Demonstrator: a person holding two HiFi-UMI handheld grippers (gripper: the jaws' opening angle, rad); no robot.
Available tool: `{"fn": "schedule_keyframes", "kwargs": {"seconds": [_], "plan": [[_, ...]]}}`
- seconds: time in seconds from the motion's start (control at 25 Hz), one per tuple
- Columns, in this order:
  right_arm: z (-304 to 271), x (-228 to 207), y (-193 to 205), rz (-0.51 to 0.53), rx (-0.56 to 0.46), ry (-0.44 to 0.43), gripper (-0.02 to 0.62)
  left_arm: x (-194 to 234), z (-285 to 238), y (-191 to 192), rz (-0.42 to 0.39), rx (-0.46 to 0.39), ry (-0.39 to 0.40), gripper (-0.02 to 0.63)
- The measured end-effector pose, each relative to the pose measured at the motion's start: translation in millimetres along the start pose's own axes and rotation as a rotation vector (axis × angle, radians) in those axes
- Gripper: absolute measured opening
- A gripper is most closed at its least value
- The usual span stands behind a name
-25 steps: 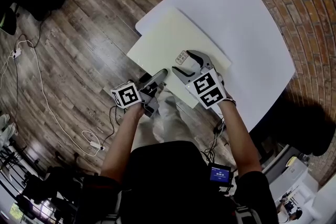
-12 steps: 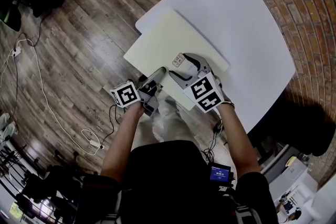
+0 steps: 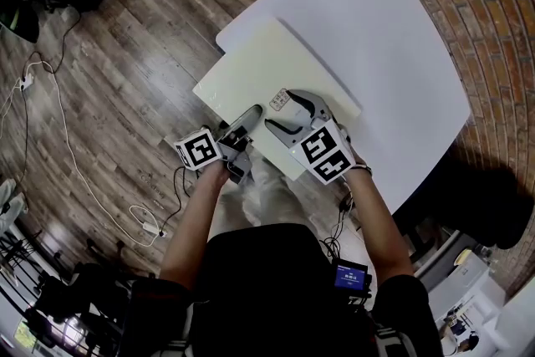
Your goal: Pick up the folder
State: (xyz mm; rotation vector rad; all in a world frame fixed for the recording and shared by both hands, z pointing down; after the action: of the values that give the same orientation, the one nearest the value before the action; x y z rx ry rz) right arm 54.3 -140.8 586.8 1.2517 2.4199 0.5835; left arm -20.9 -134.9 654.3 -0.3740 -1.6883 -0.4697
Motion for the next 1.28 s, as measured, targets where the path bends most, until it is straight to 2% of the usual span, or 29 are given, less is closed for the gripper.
{"fn": "schedule_keyframes", "kwargs": {"seconds": [0.28, 0.44, 0.56, 0.72, 0.76, 0.84, 1.0, 1.12, 1.28], "plan": [[-1.3, 7.4, -1.0, 0.013, 0.003, -0.007, 0.282, -1.0, -3.0, 1.2, 0.025, -0.001, 0.019, 0.374], [-1.2, 5.4, -1.7, 0.009, 0.005, -0.004, 0.282, -1.0, -3.9, 0.3, -0.002, 0.018, 0.038, 0.373], [-1.6, 5.1, -1.7, 0.008, 0.006, -0.002, 0.282, -3.9, -4.5, 1.9, 0.021, 0.031, 0.045, 0.373], [-3.1, 5.1, -0.4, 0.003, 0.01, -0.007, 0.282, 2.5, -4.0, 4.5, -0.013, 0.073, 0.027, 0.373], [-3.3, 5.0, 0.5, 0.0, 0.012, -0.009, 0.282, 3.5, -4.0, 5.3, -0.007, 0.079, 0.024, 0.371], [-3.1, 4.3, 1.4, -0.004, 0.014, -0.01, 0.282, 2.7, -3.8, 6.0, 0.015, 0.081, 0.029, 0.324], [-1.7, 4.1, -0.4, -0.006, 0.016, -0.004, 0.282, -4.2, -2.3, 5.5, 0.051, 0.069, 0.047, 0.302], [-1.5, 4.1, -1.9, -0.009, 0.017, -0.003, 0.282, -5.3, -1.2, 4.2, 0.042, 0.069, 0.053, 0.295], [-0.8, 6.7, -3.4, -0.01, 0.022, -0.006, 0.282, -11.2, 2.2, 6.2, 0.089, 0.049, 0.059, 0.285]]}}
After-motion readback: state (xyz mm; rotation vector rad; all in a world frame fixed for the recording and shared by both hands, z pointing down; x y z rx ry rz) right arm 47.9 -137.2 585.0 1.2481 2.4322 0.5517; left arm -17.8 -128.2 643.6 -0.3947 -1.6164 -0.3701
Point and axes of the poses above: the fingertips, and each gripper's own axes: z backward along the fingers, x to its left, y out of its underside, the point moved 3 cm from there along z, backward along the fingers, and after that the axes turned 11 degrees about x, right-handed, at the moved point
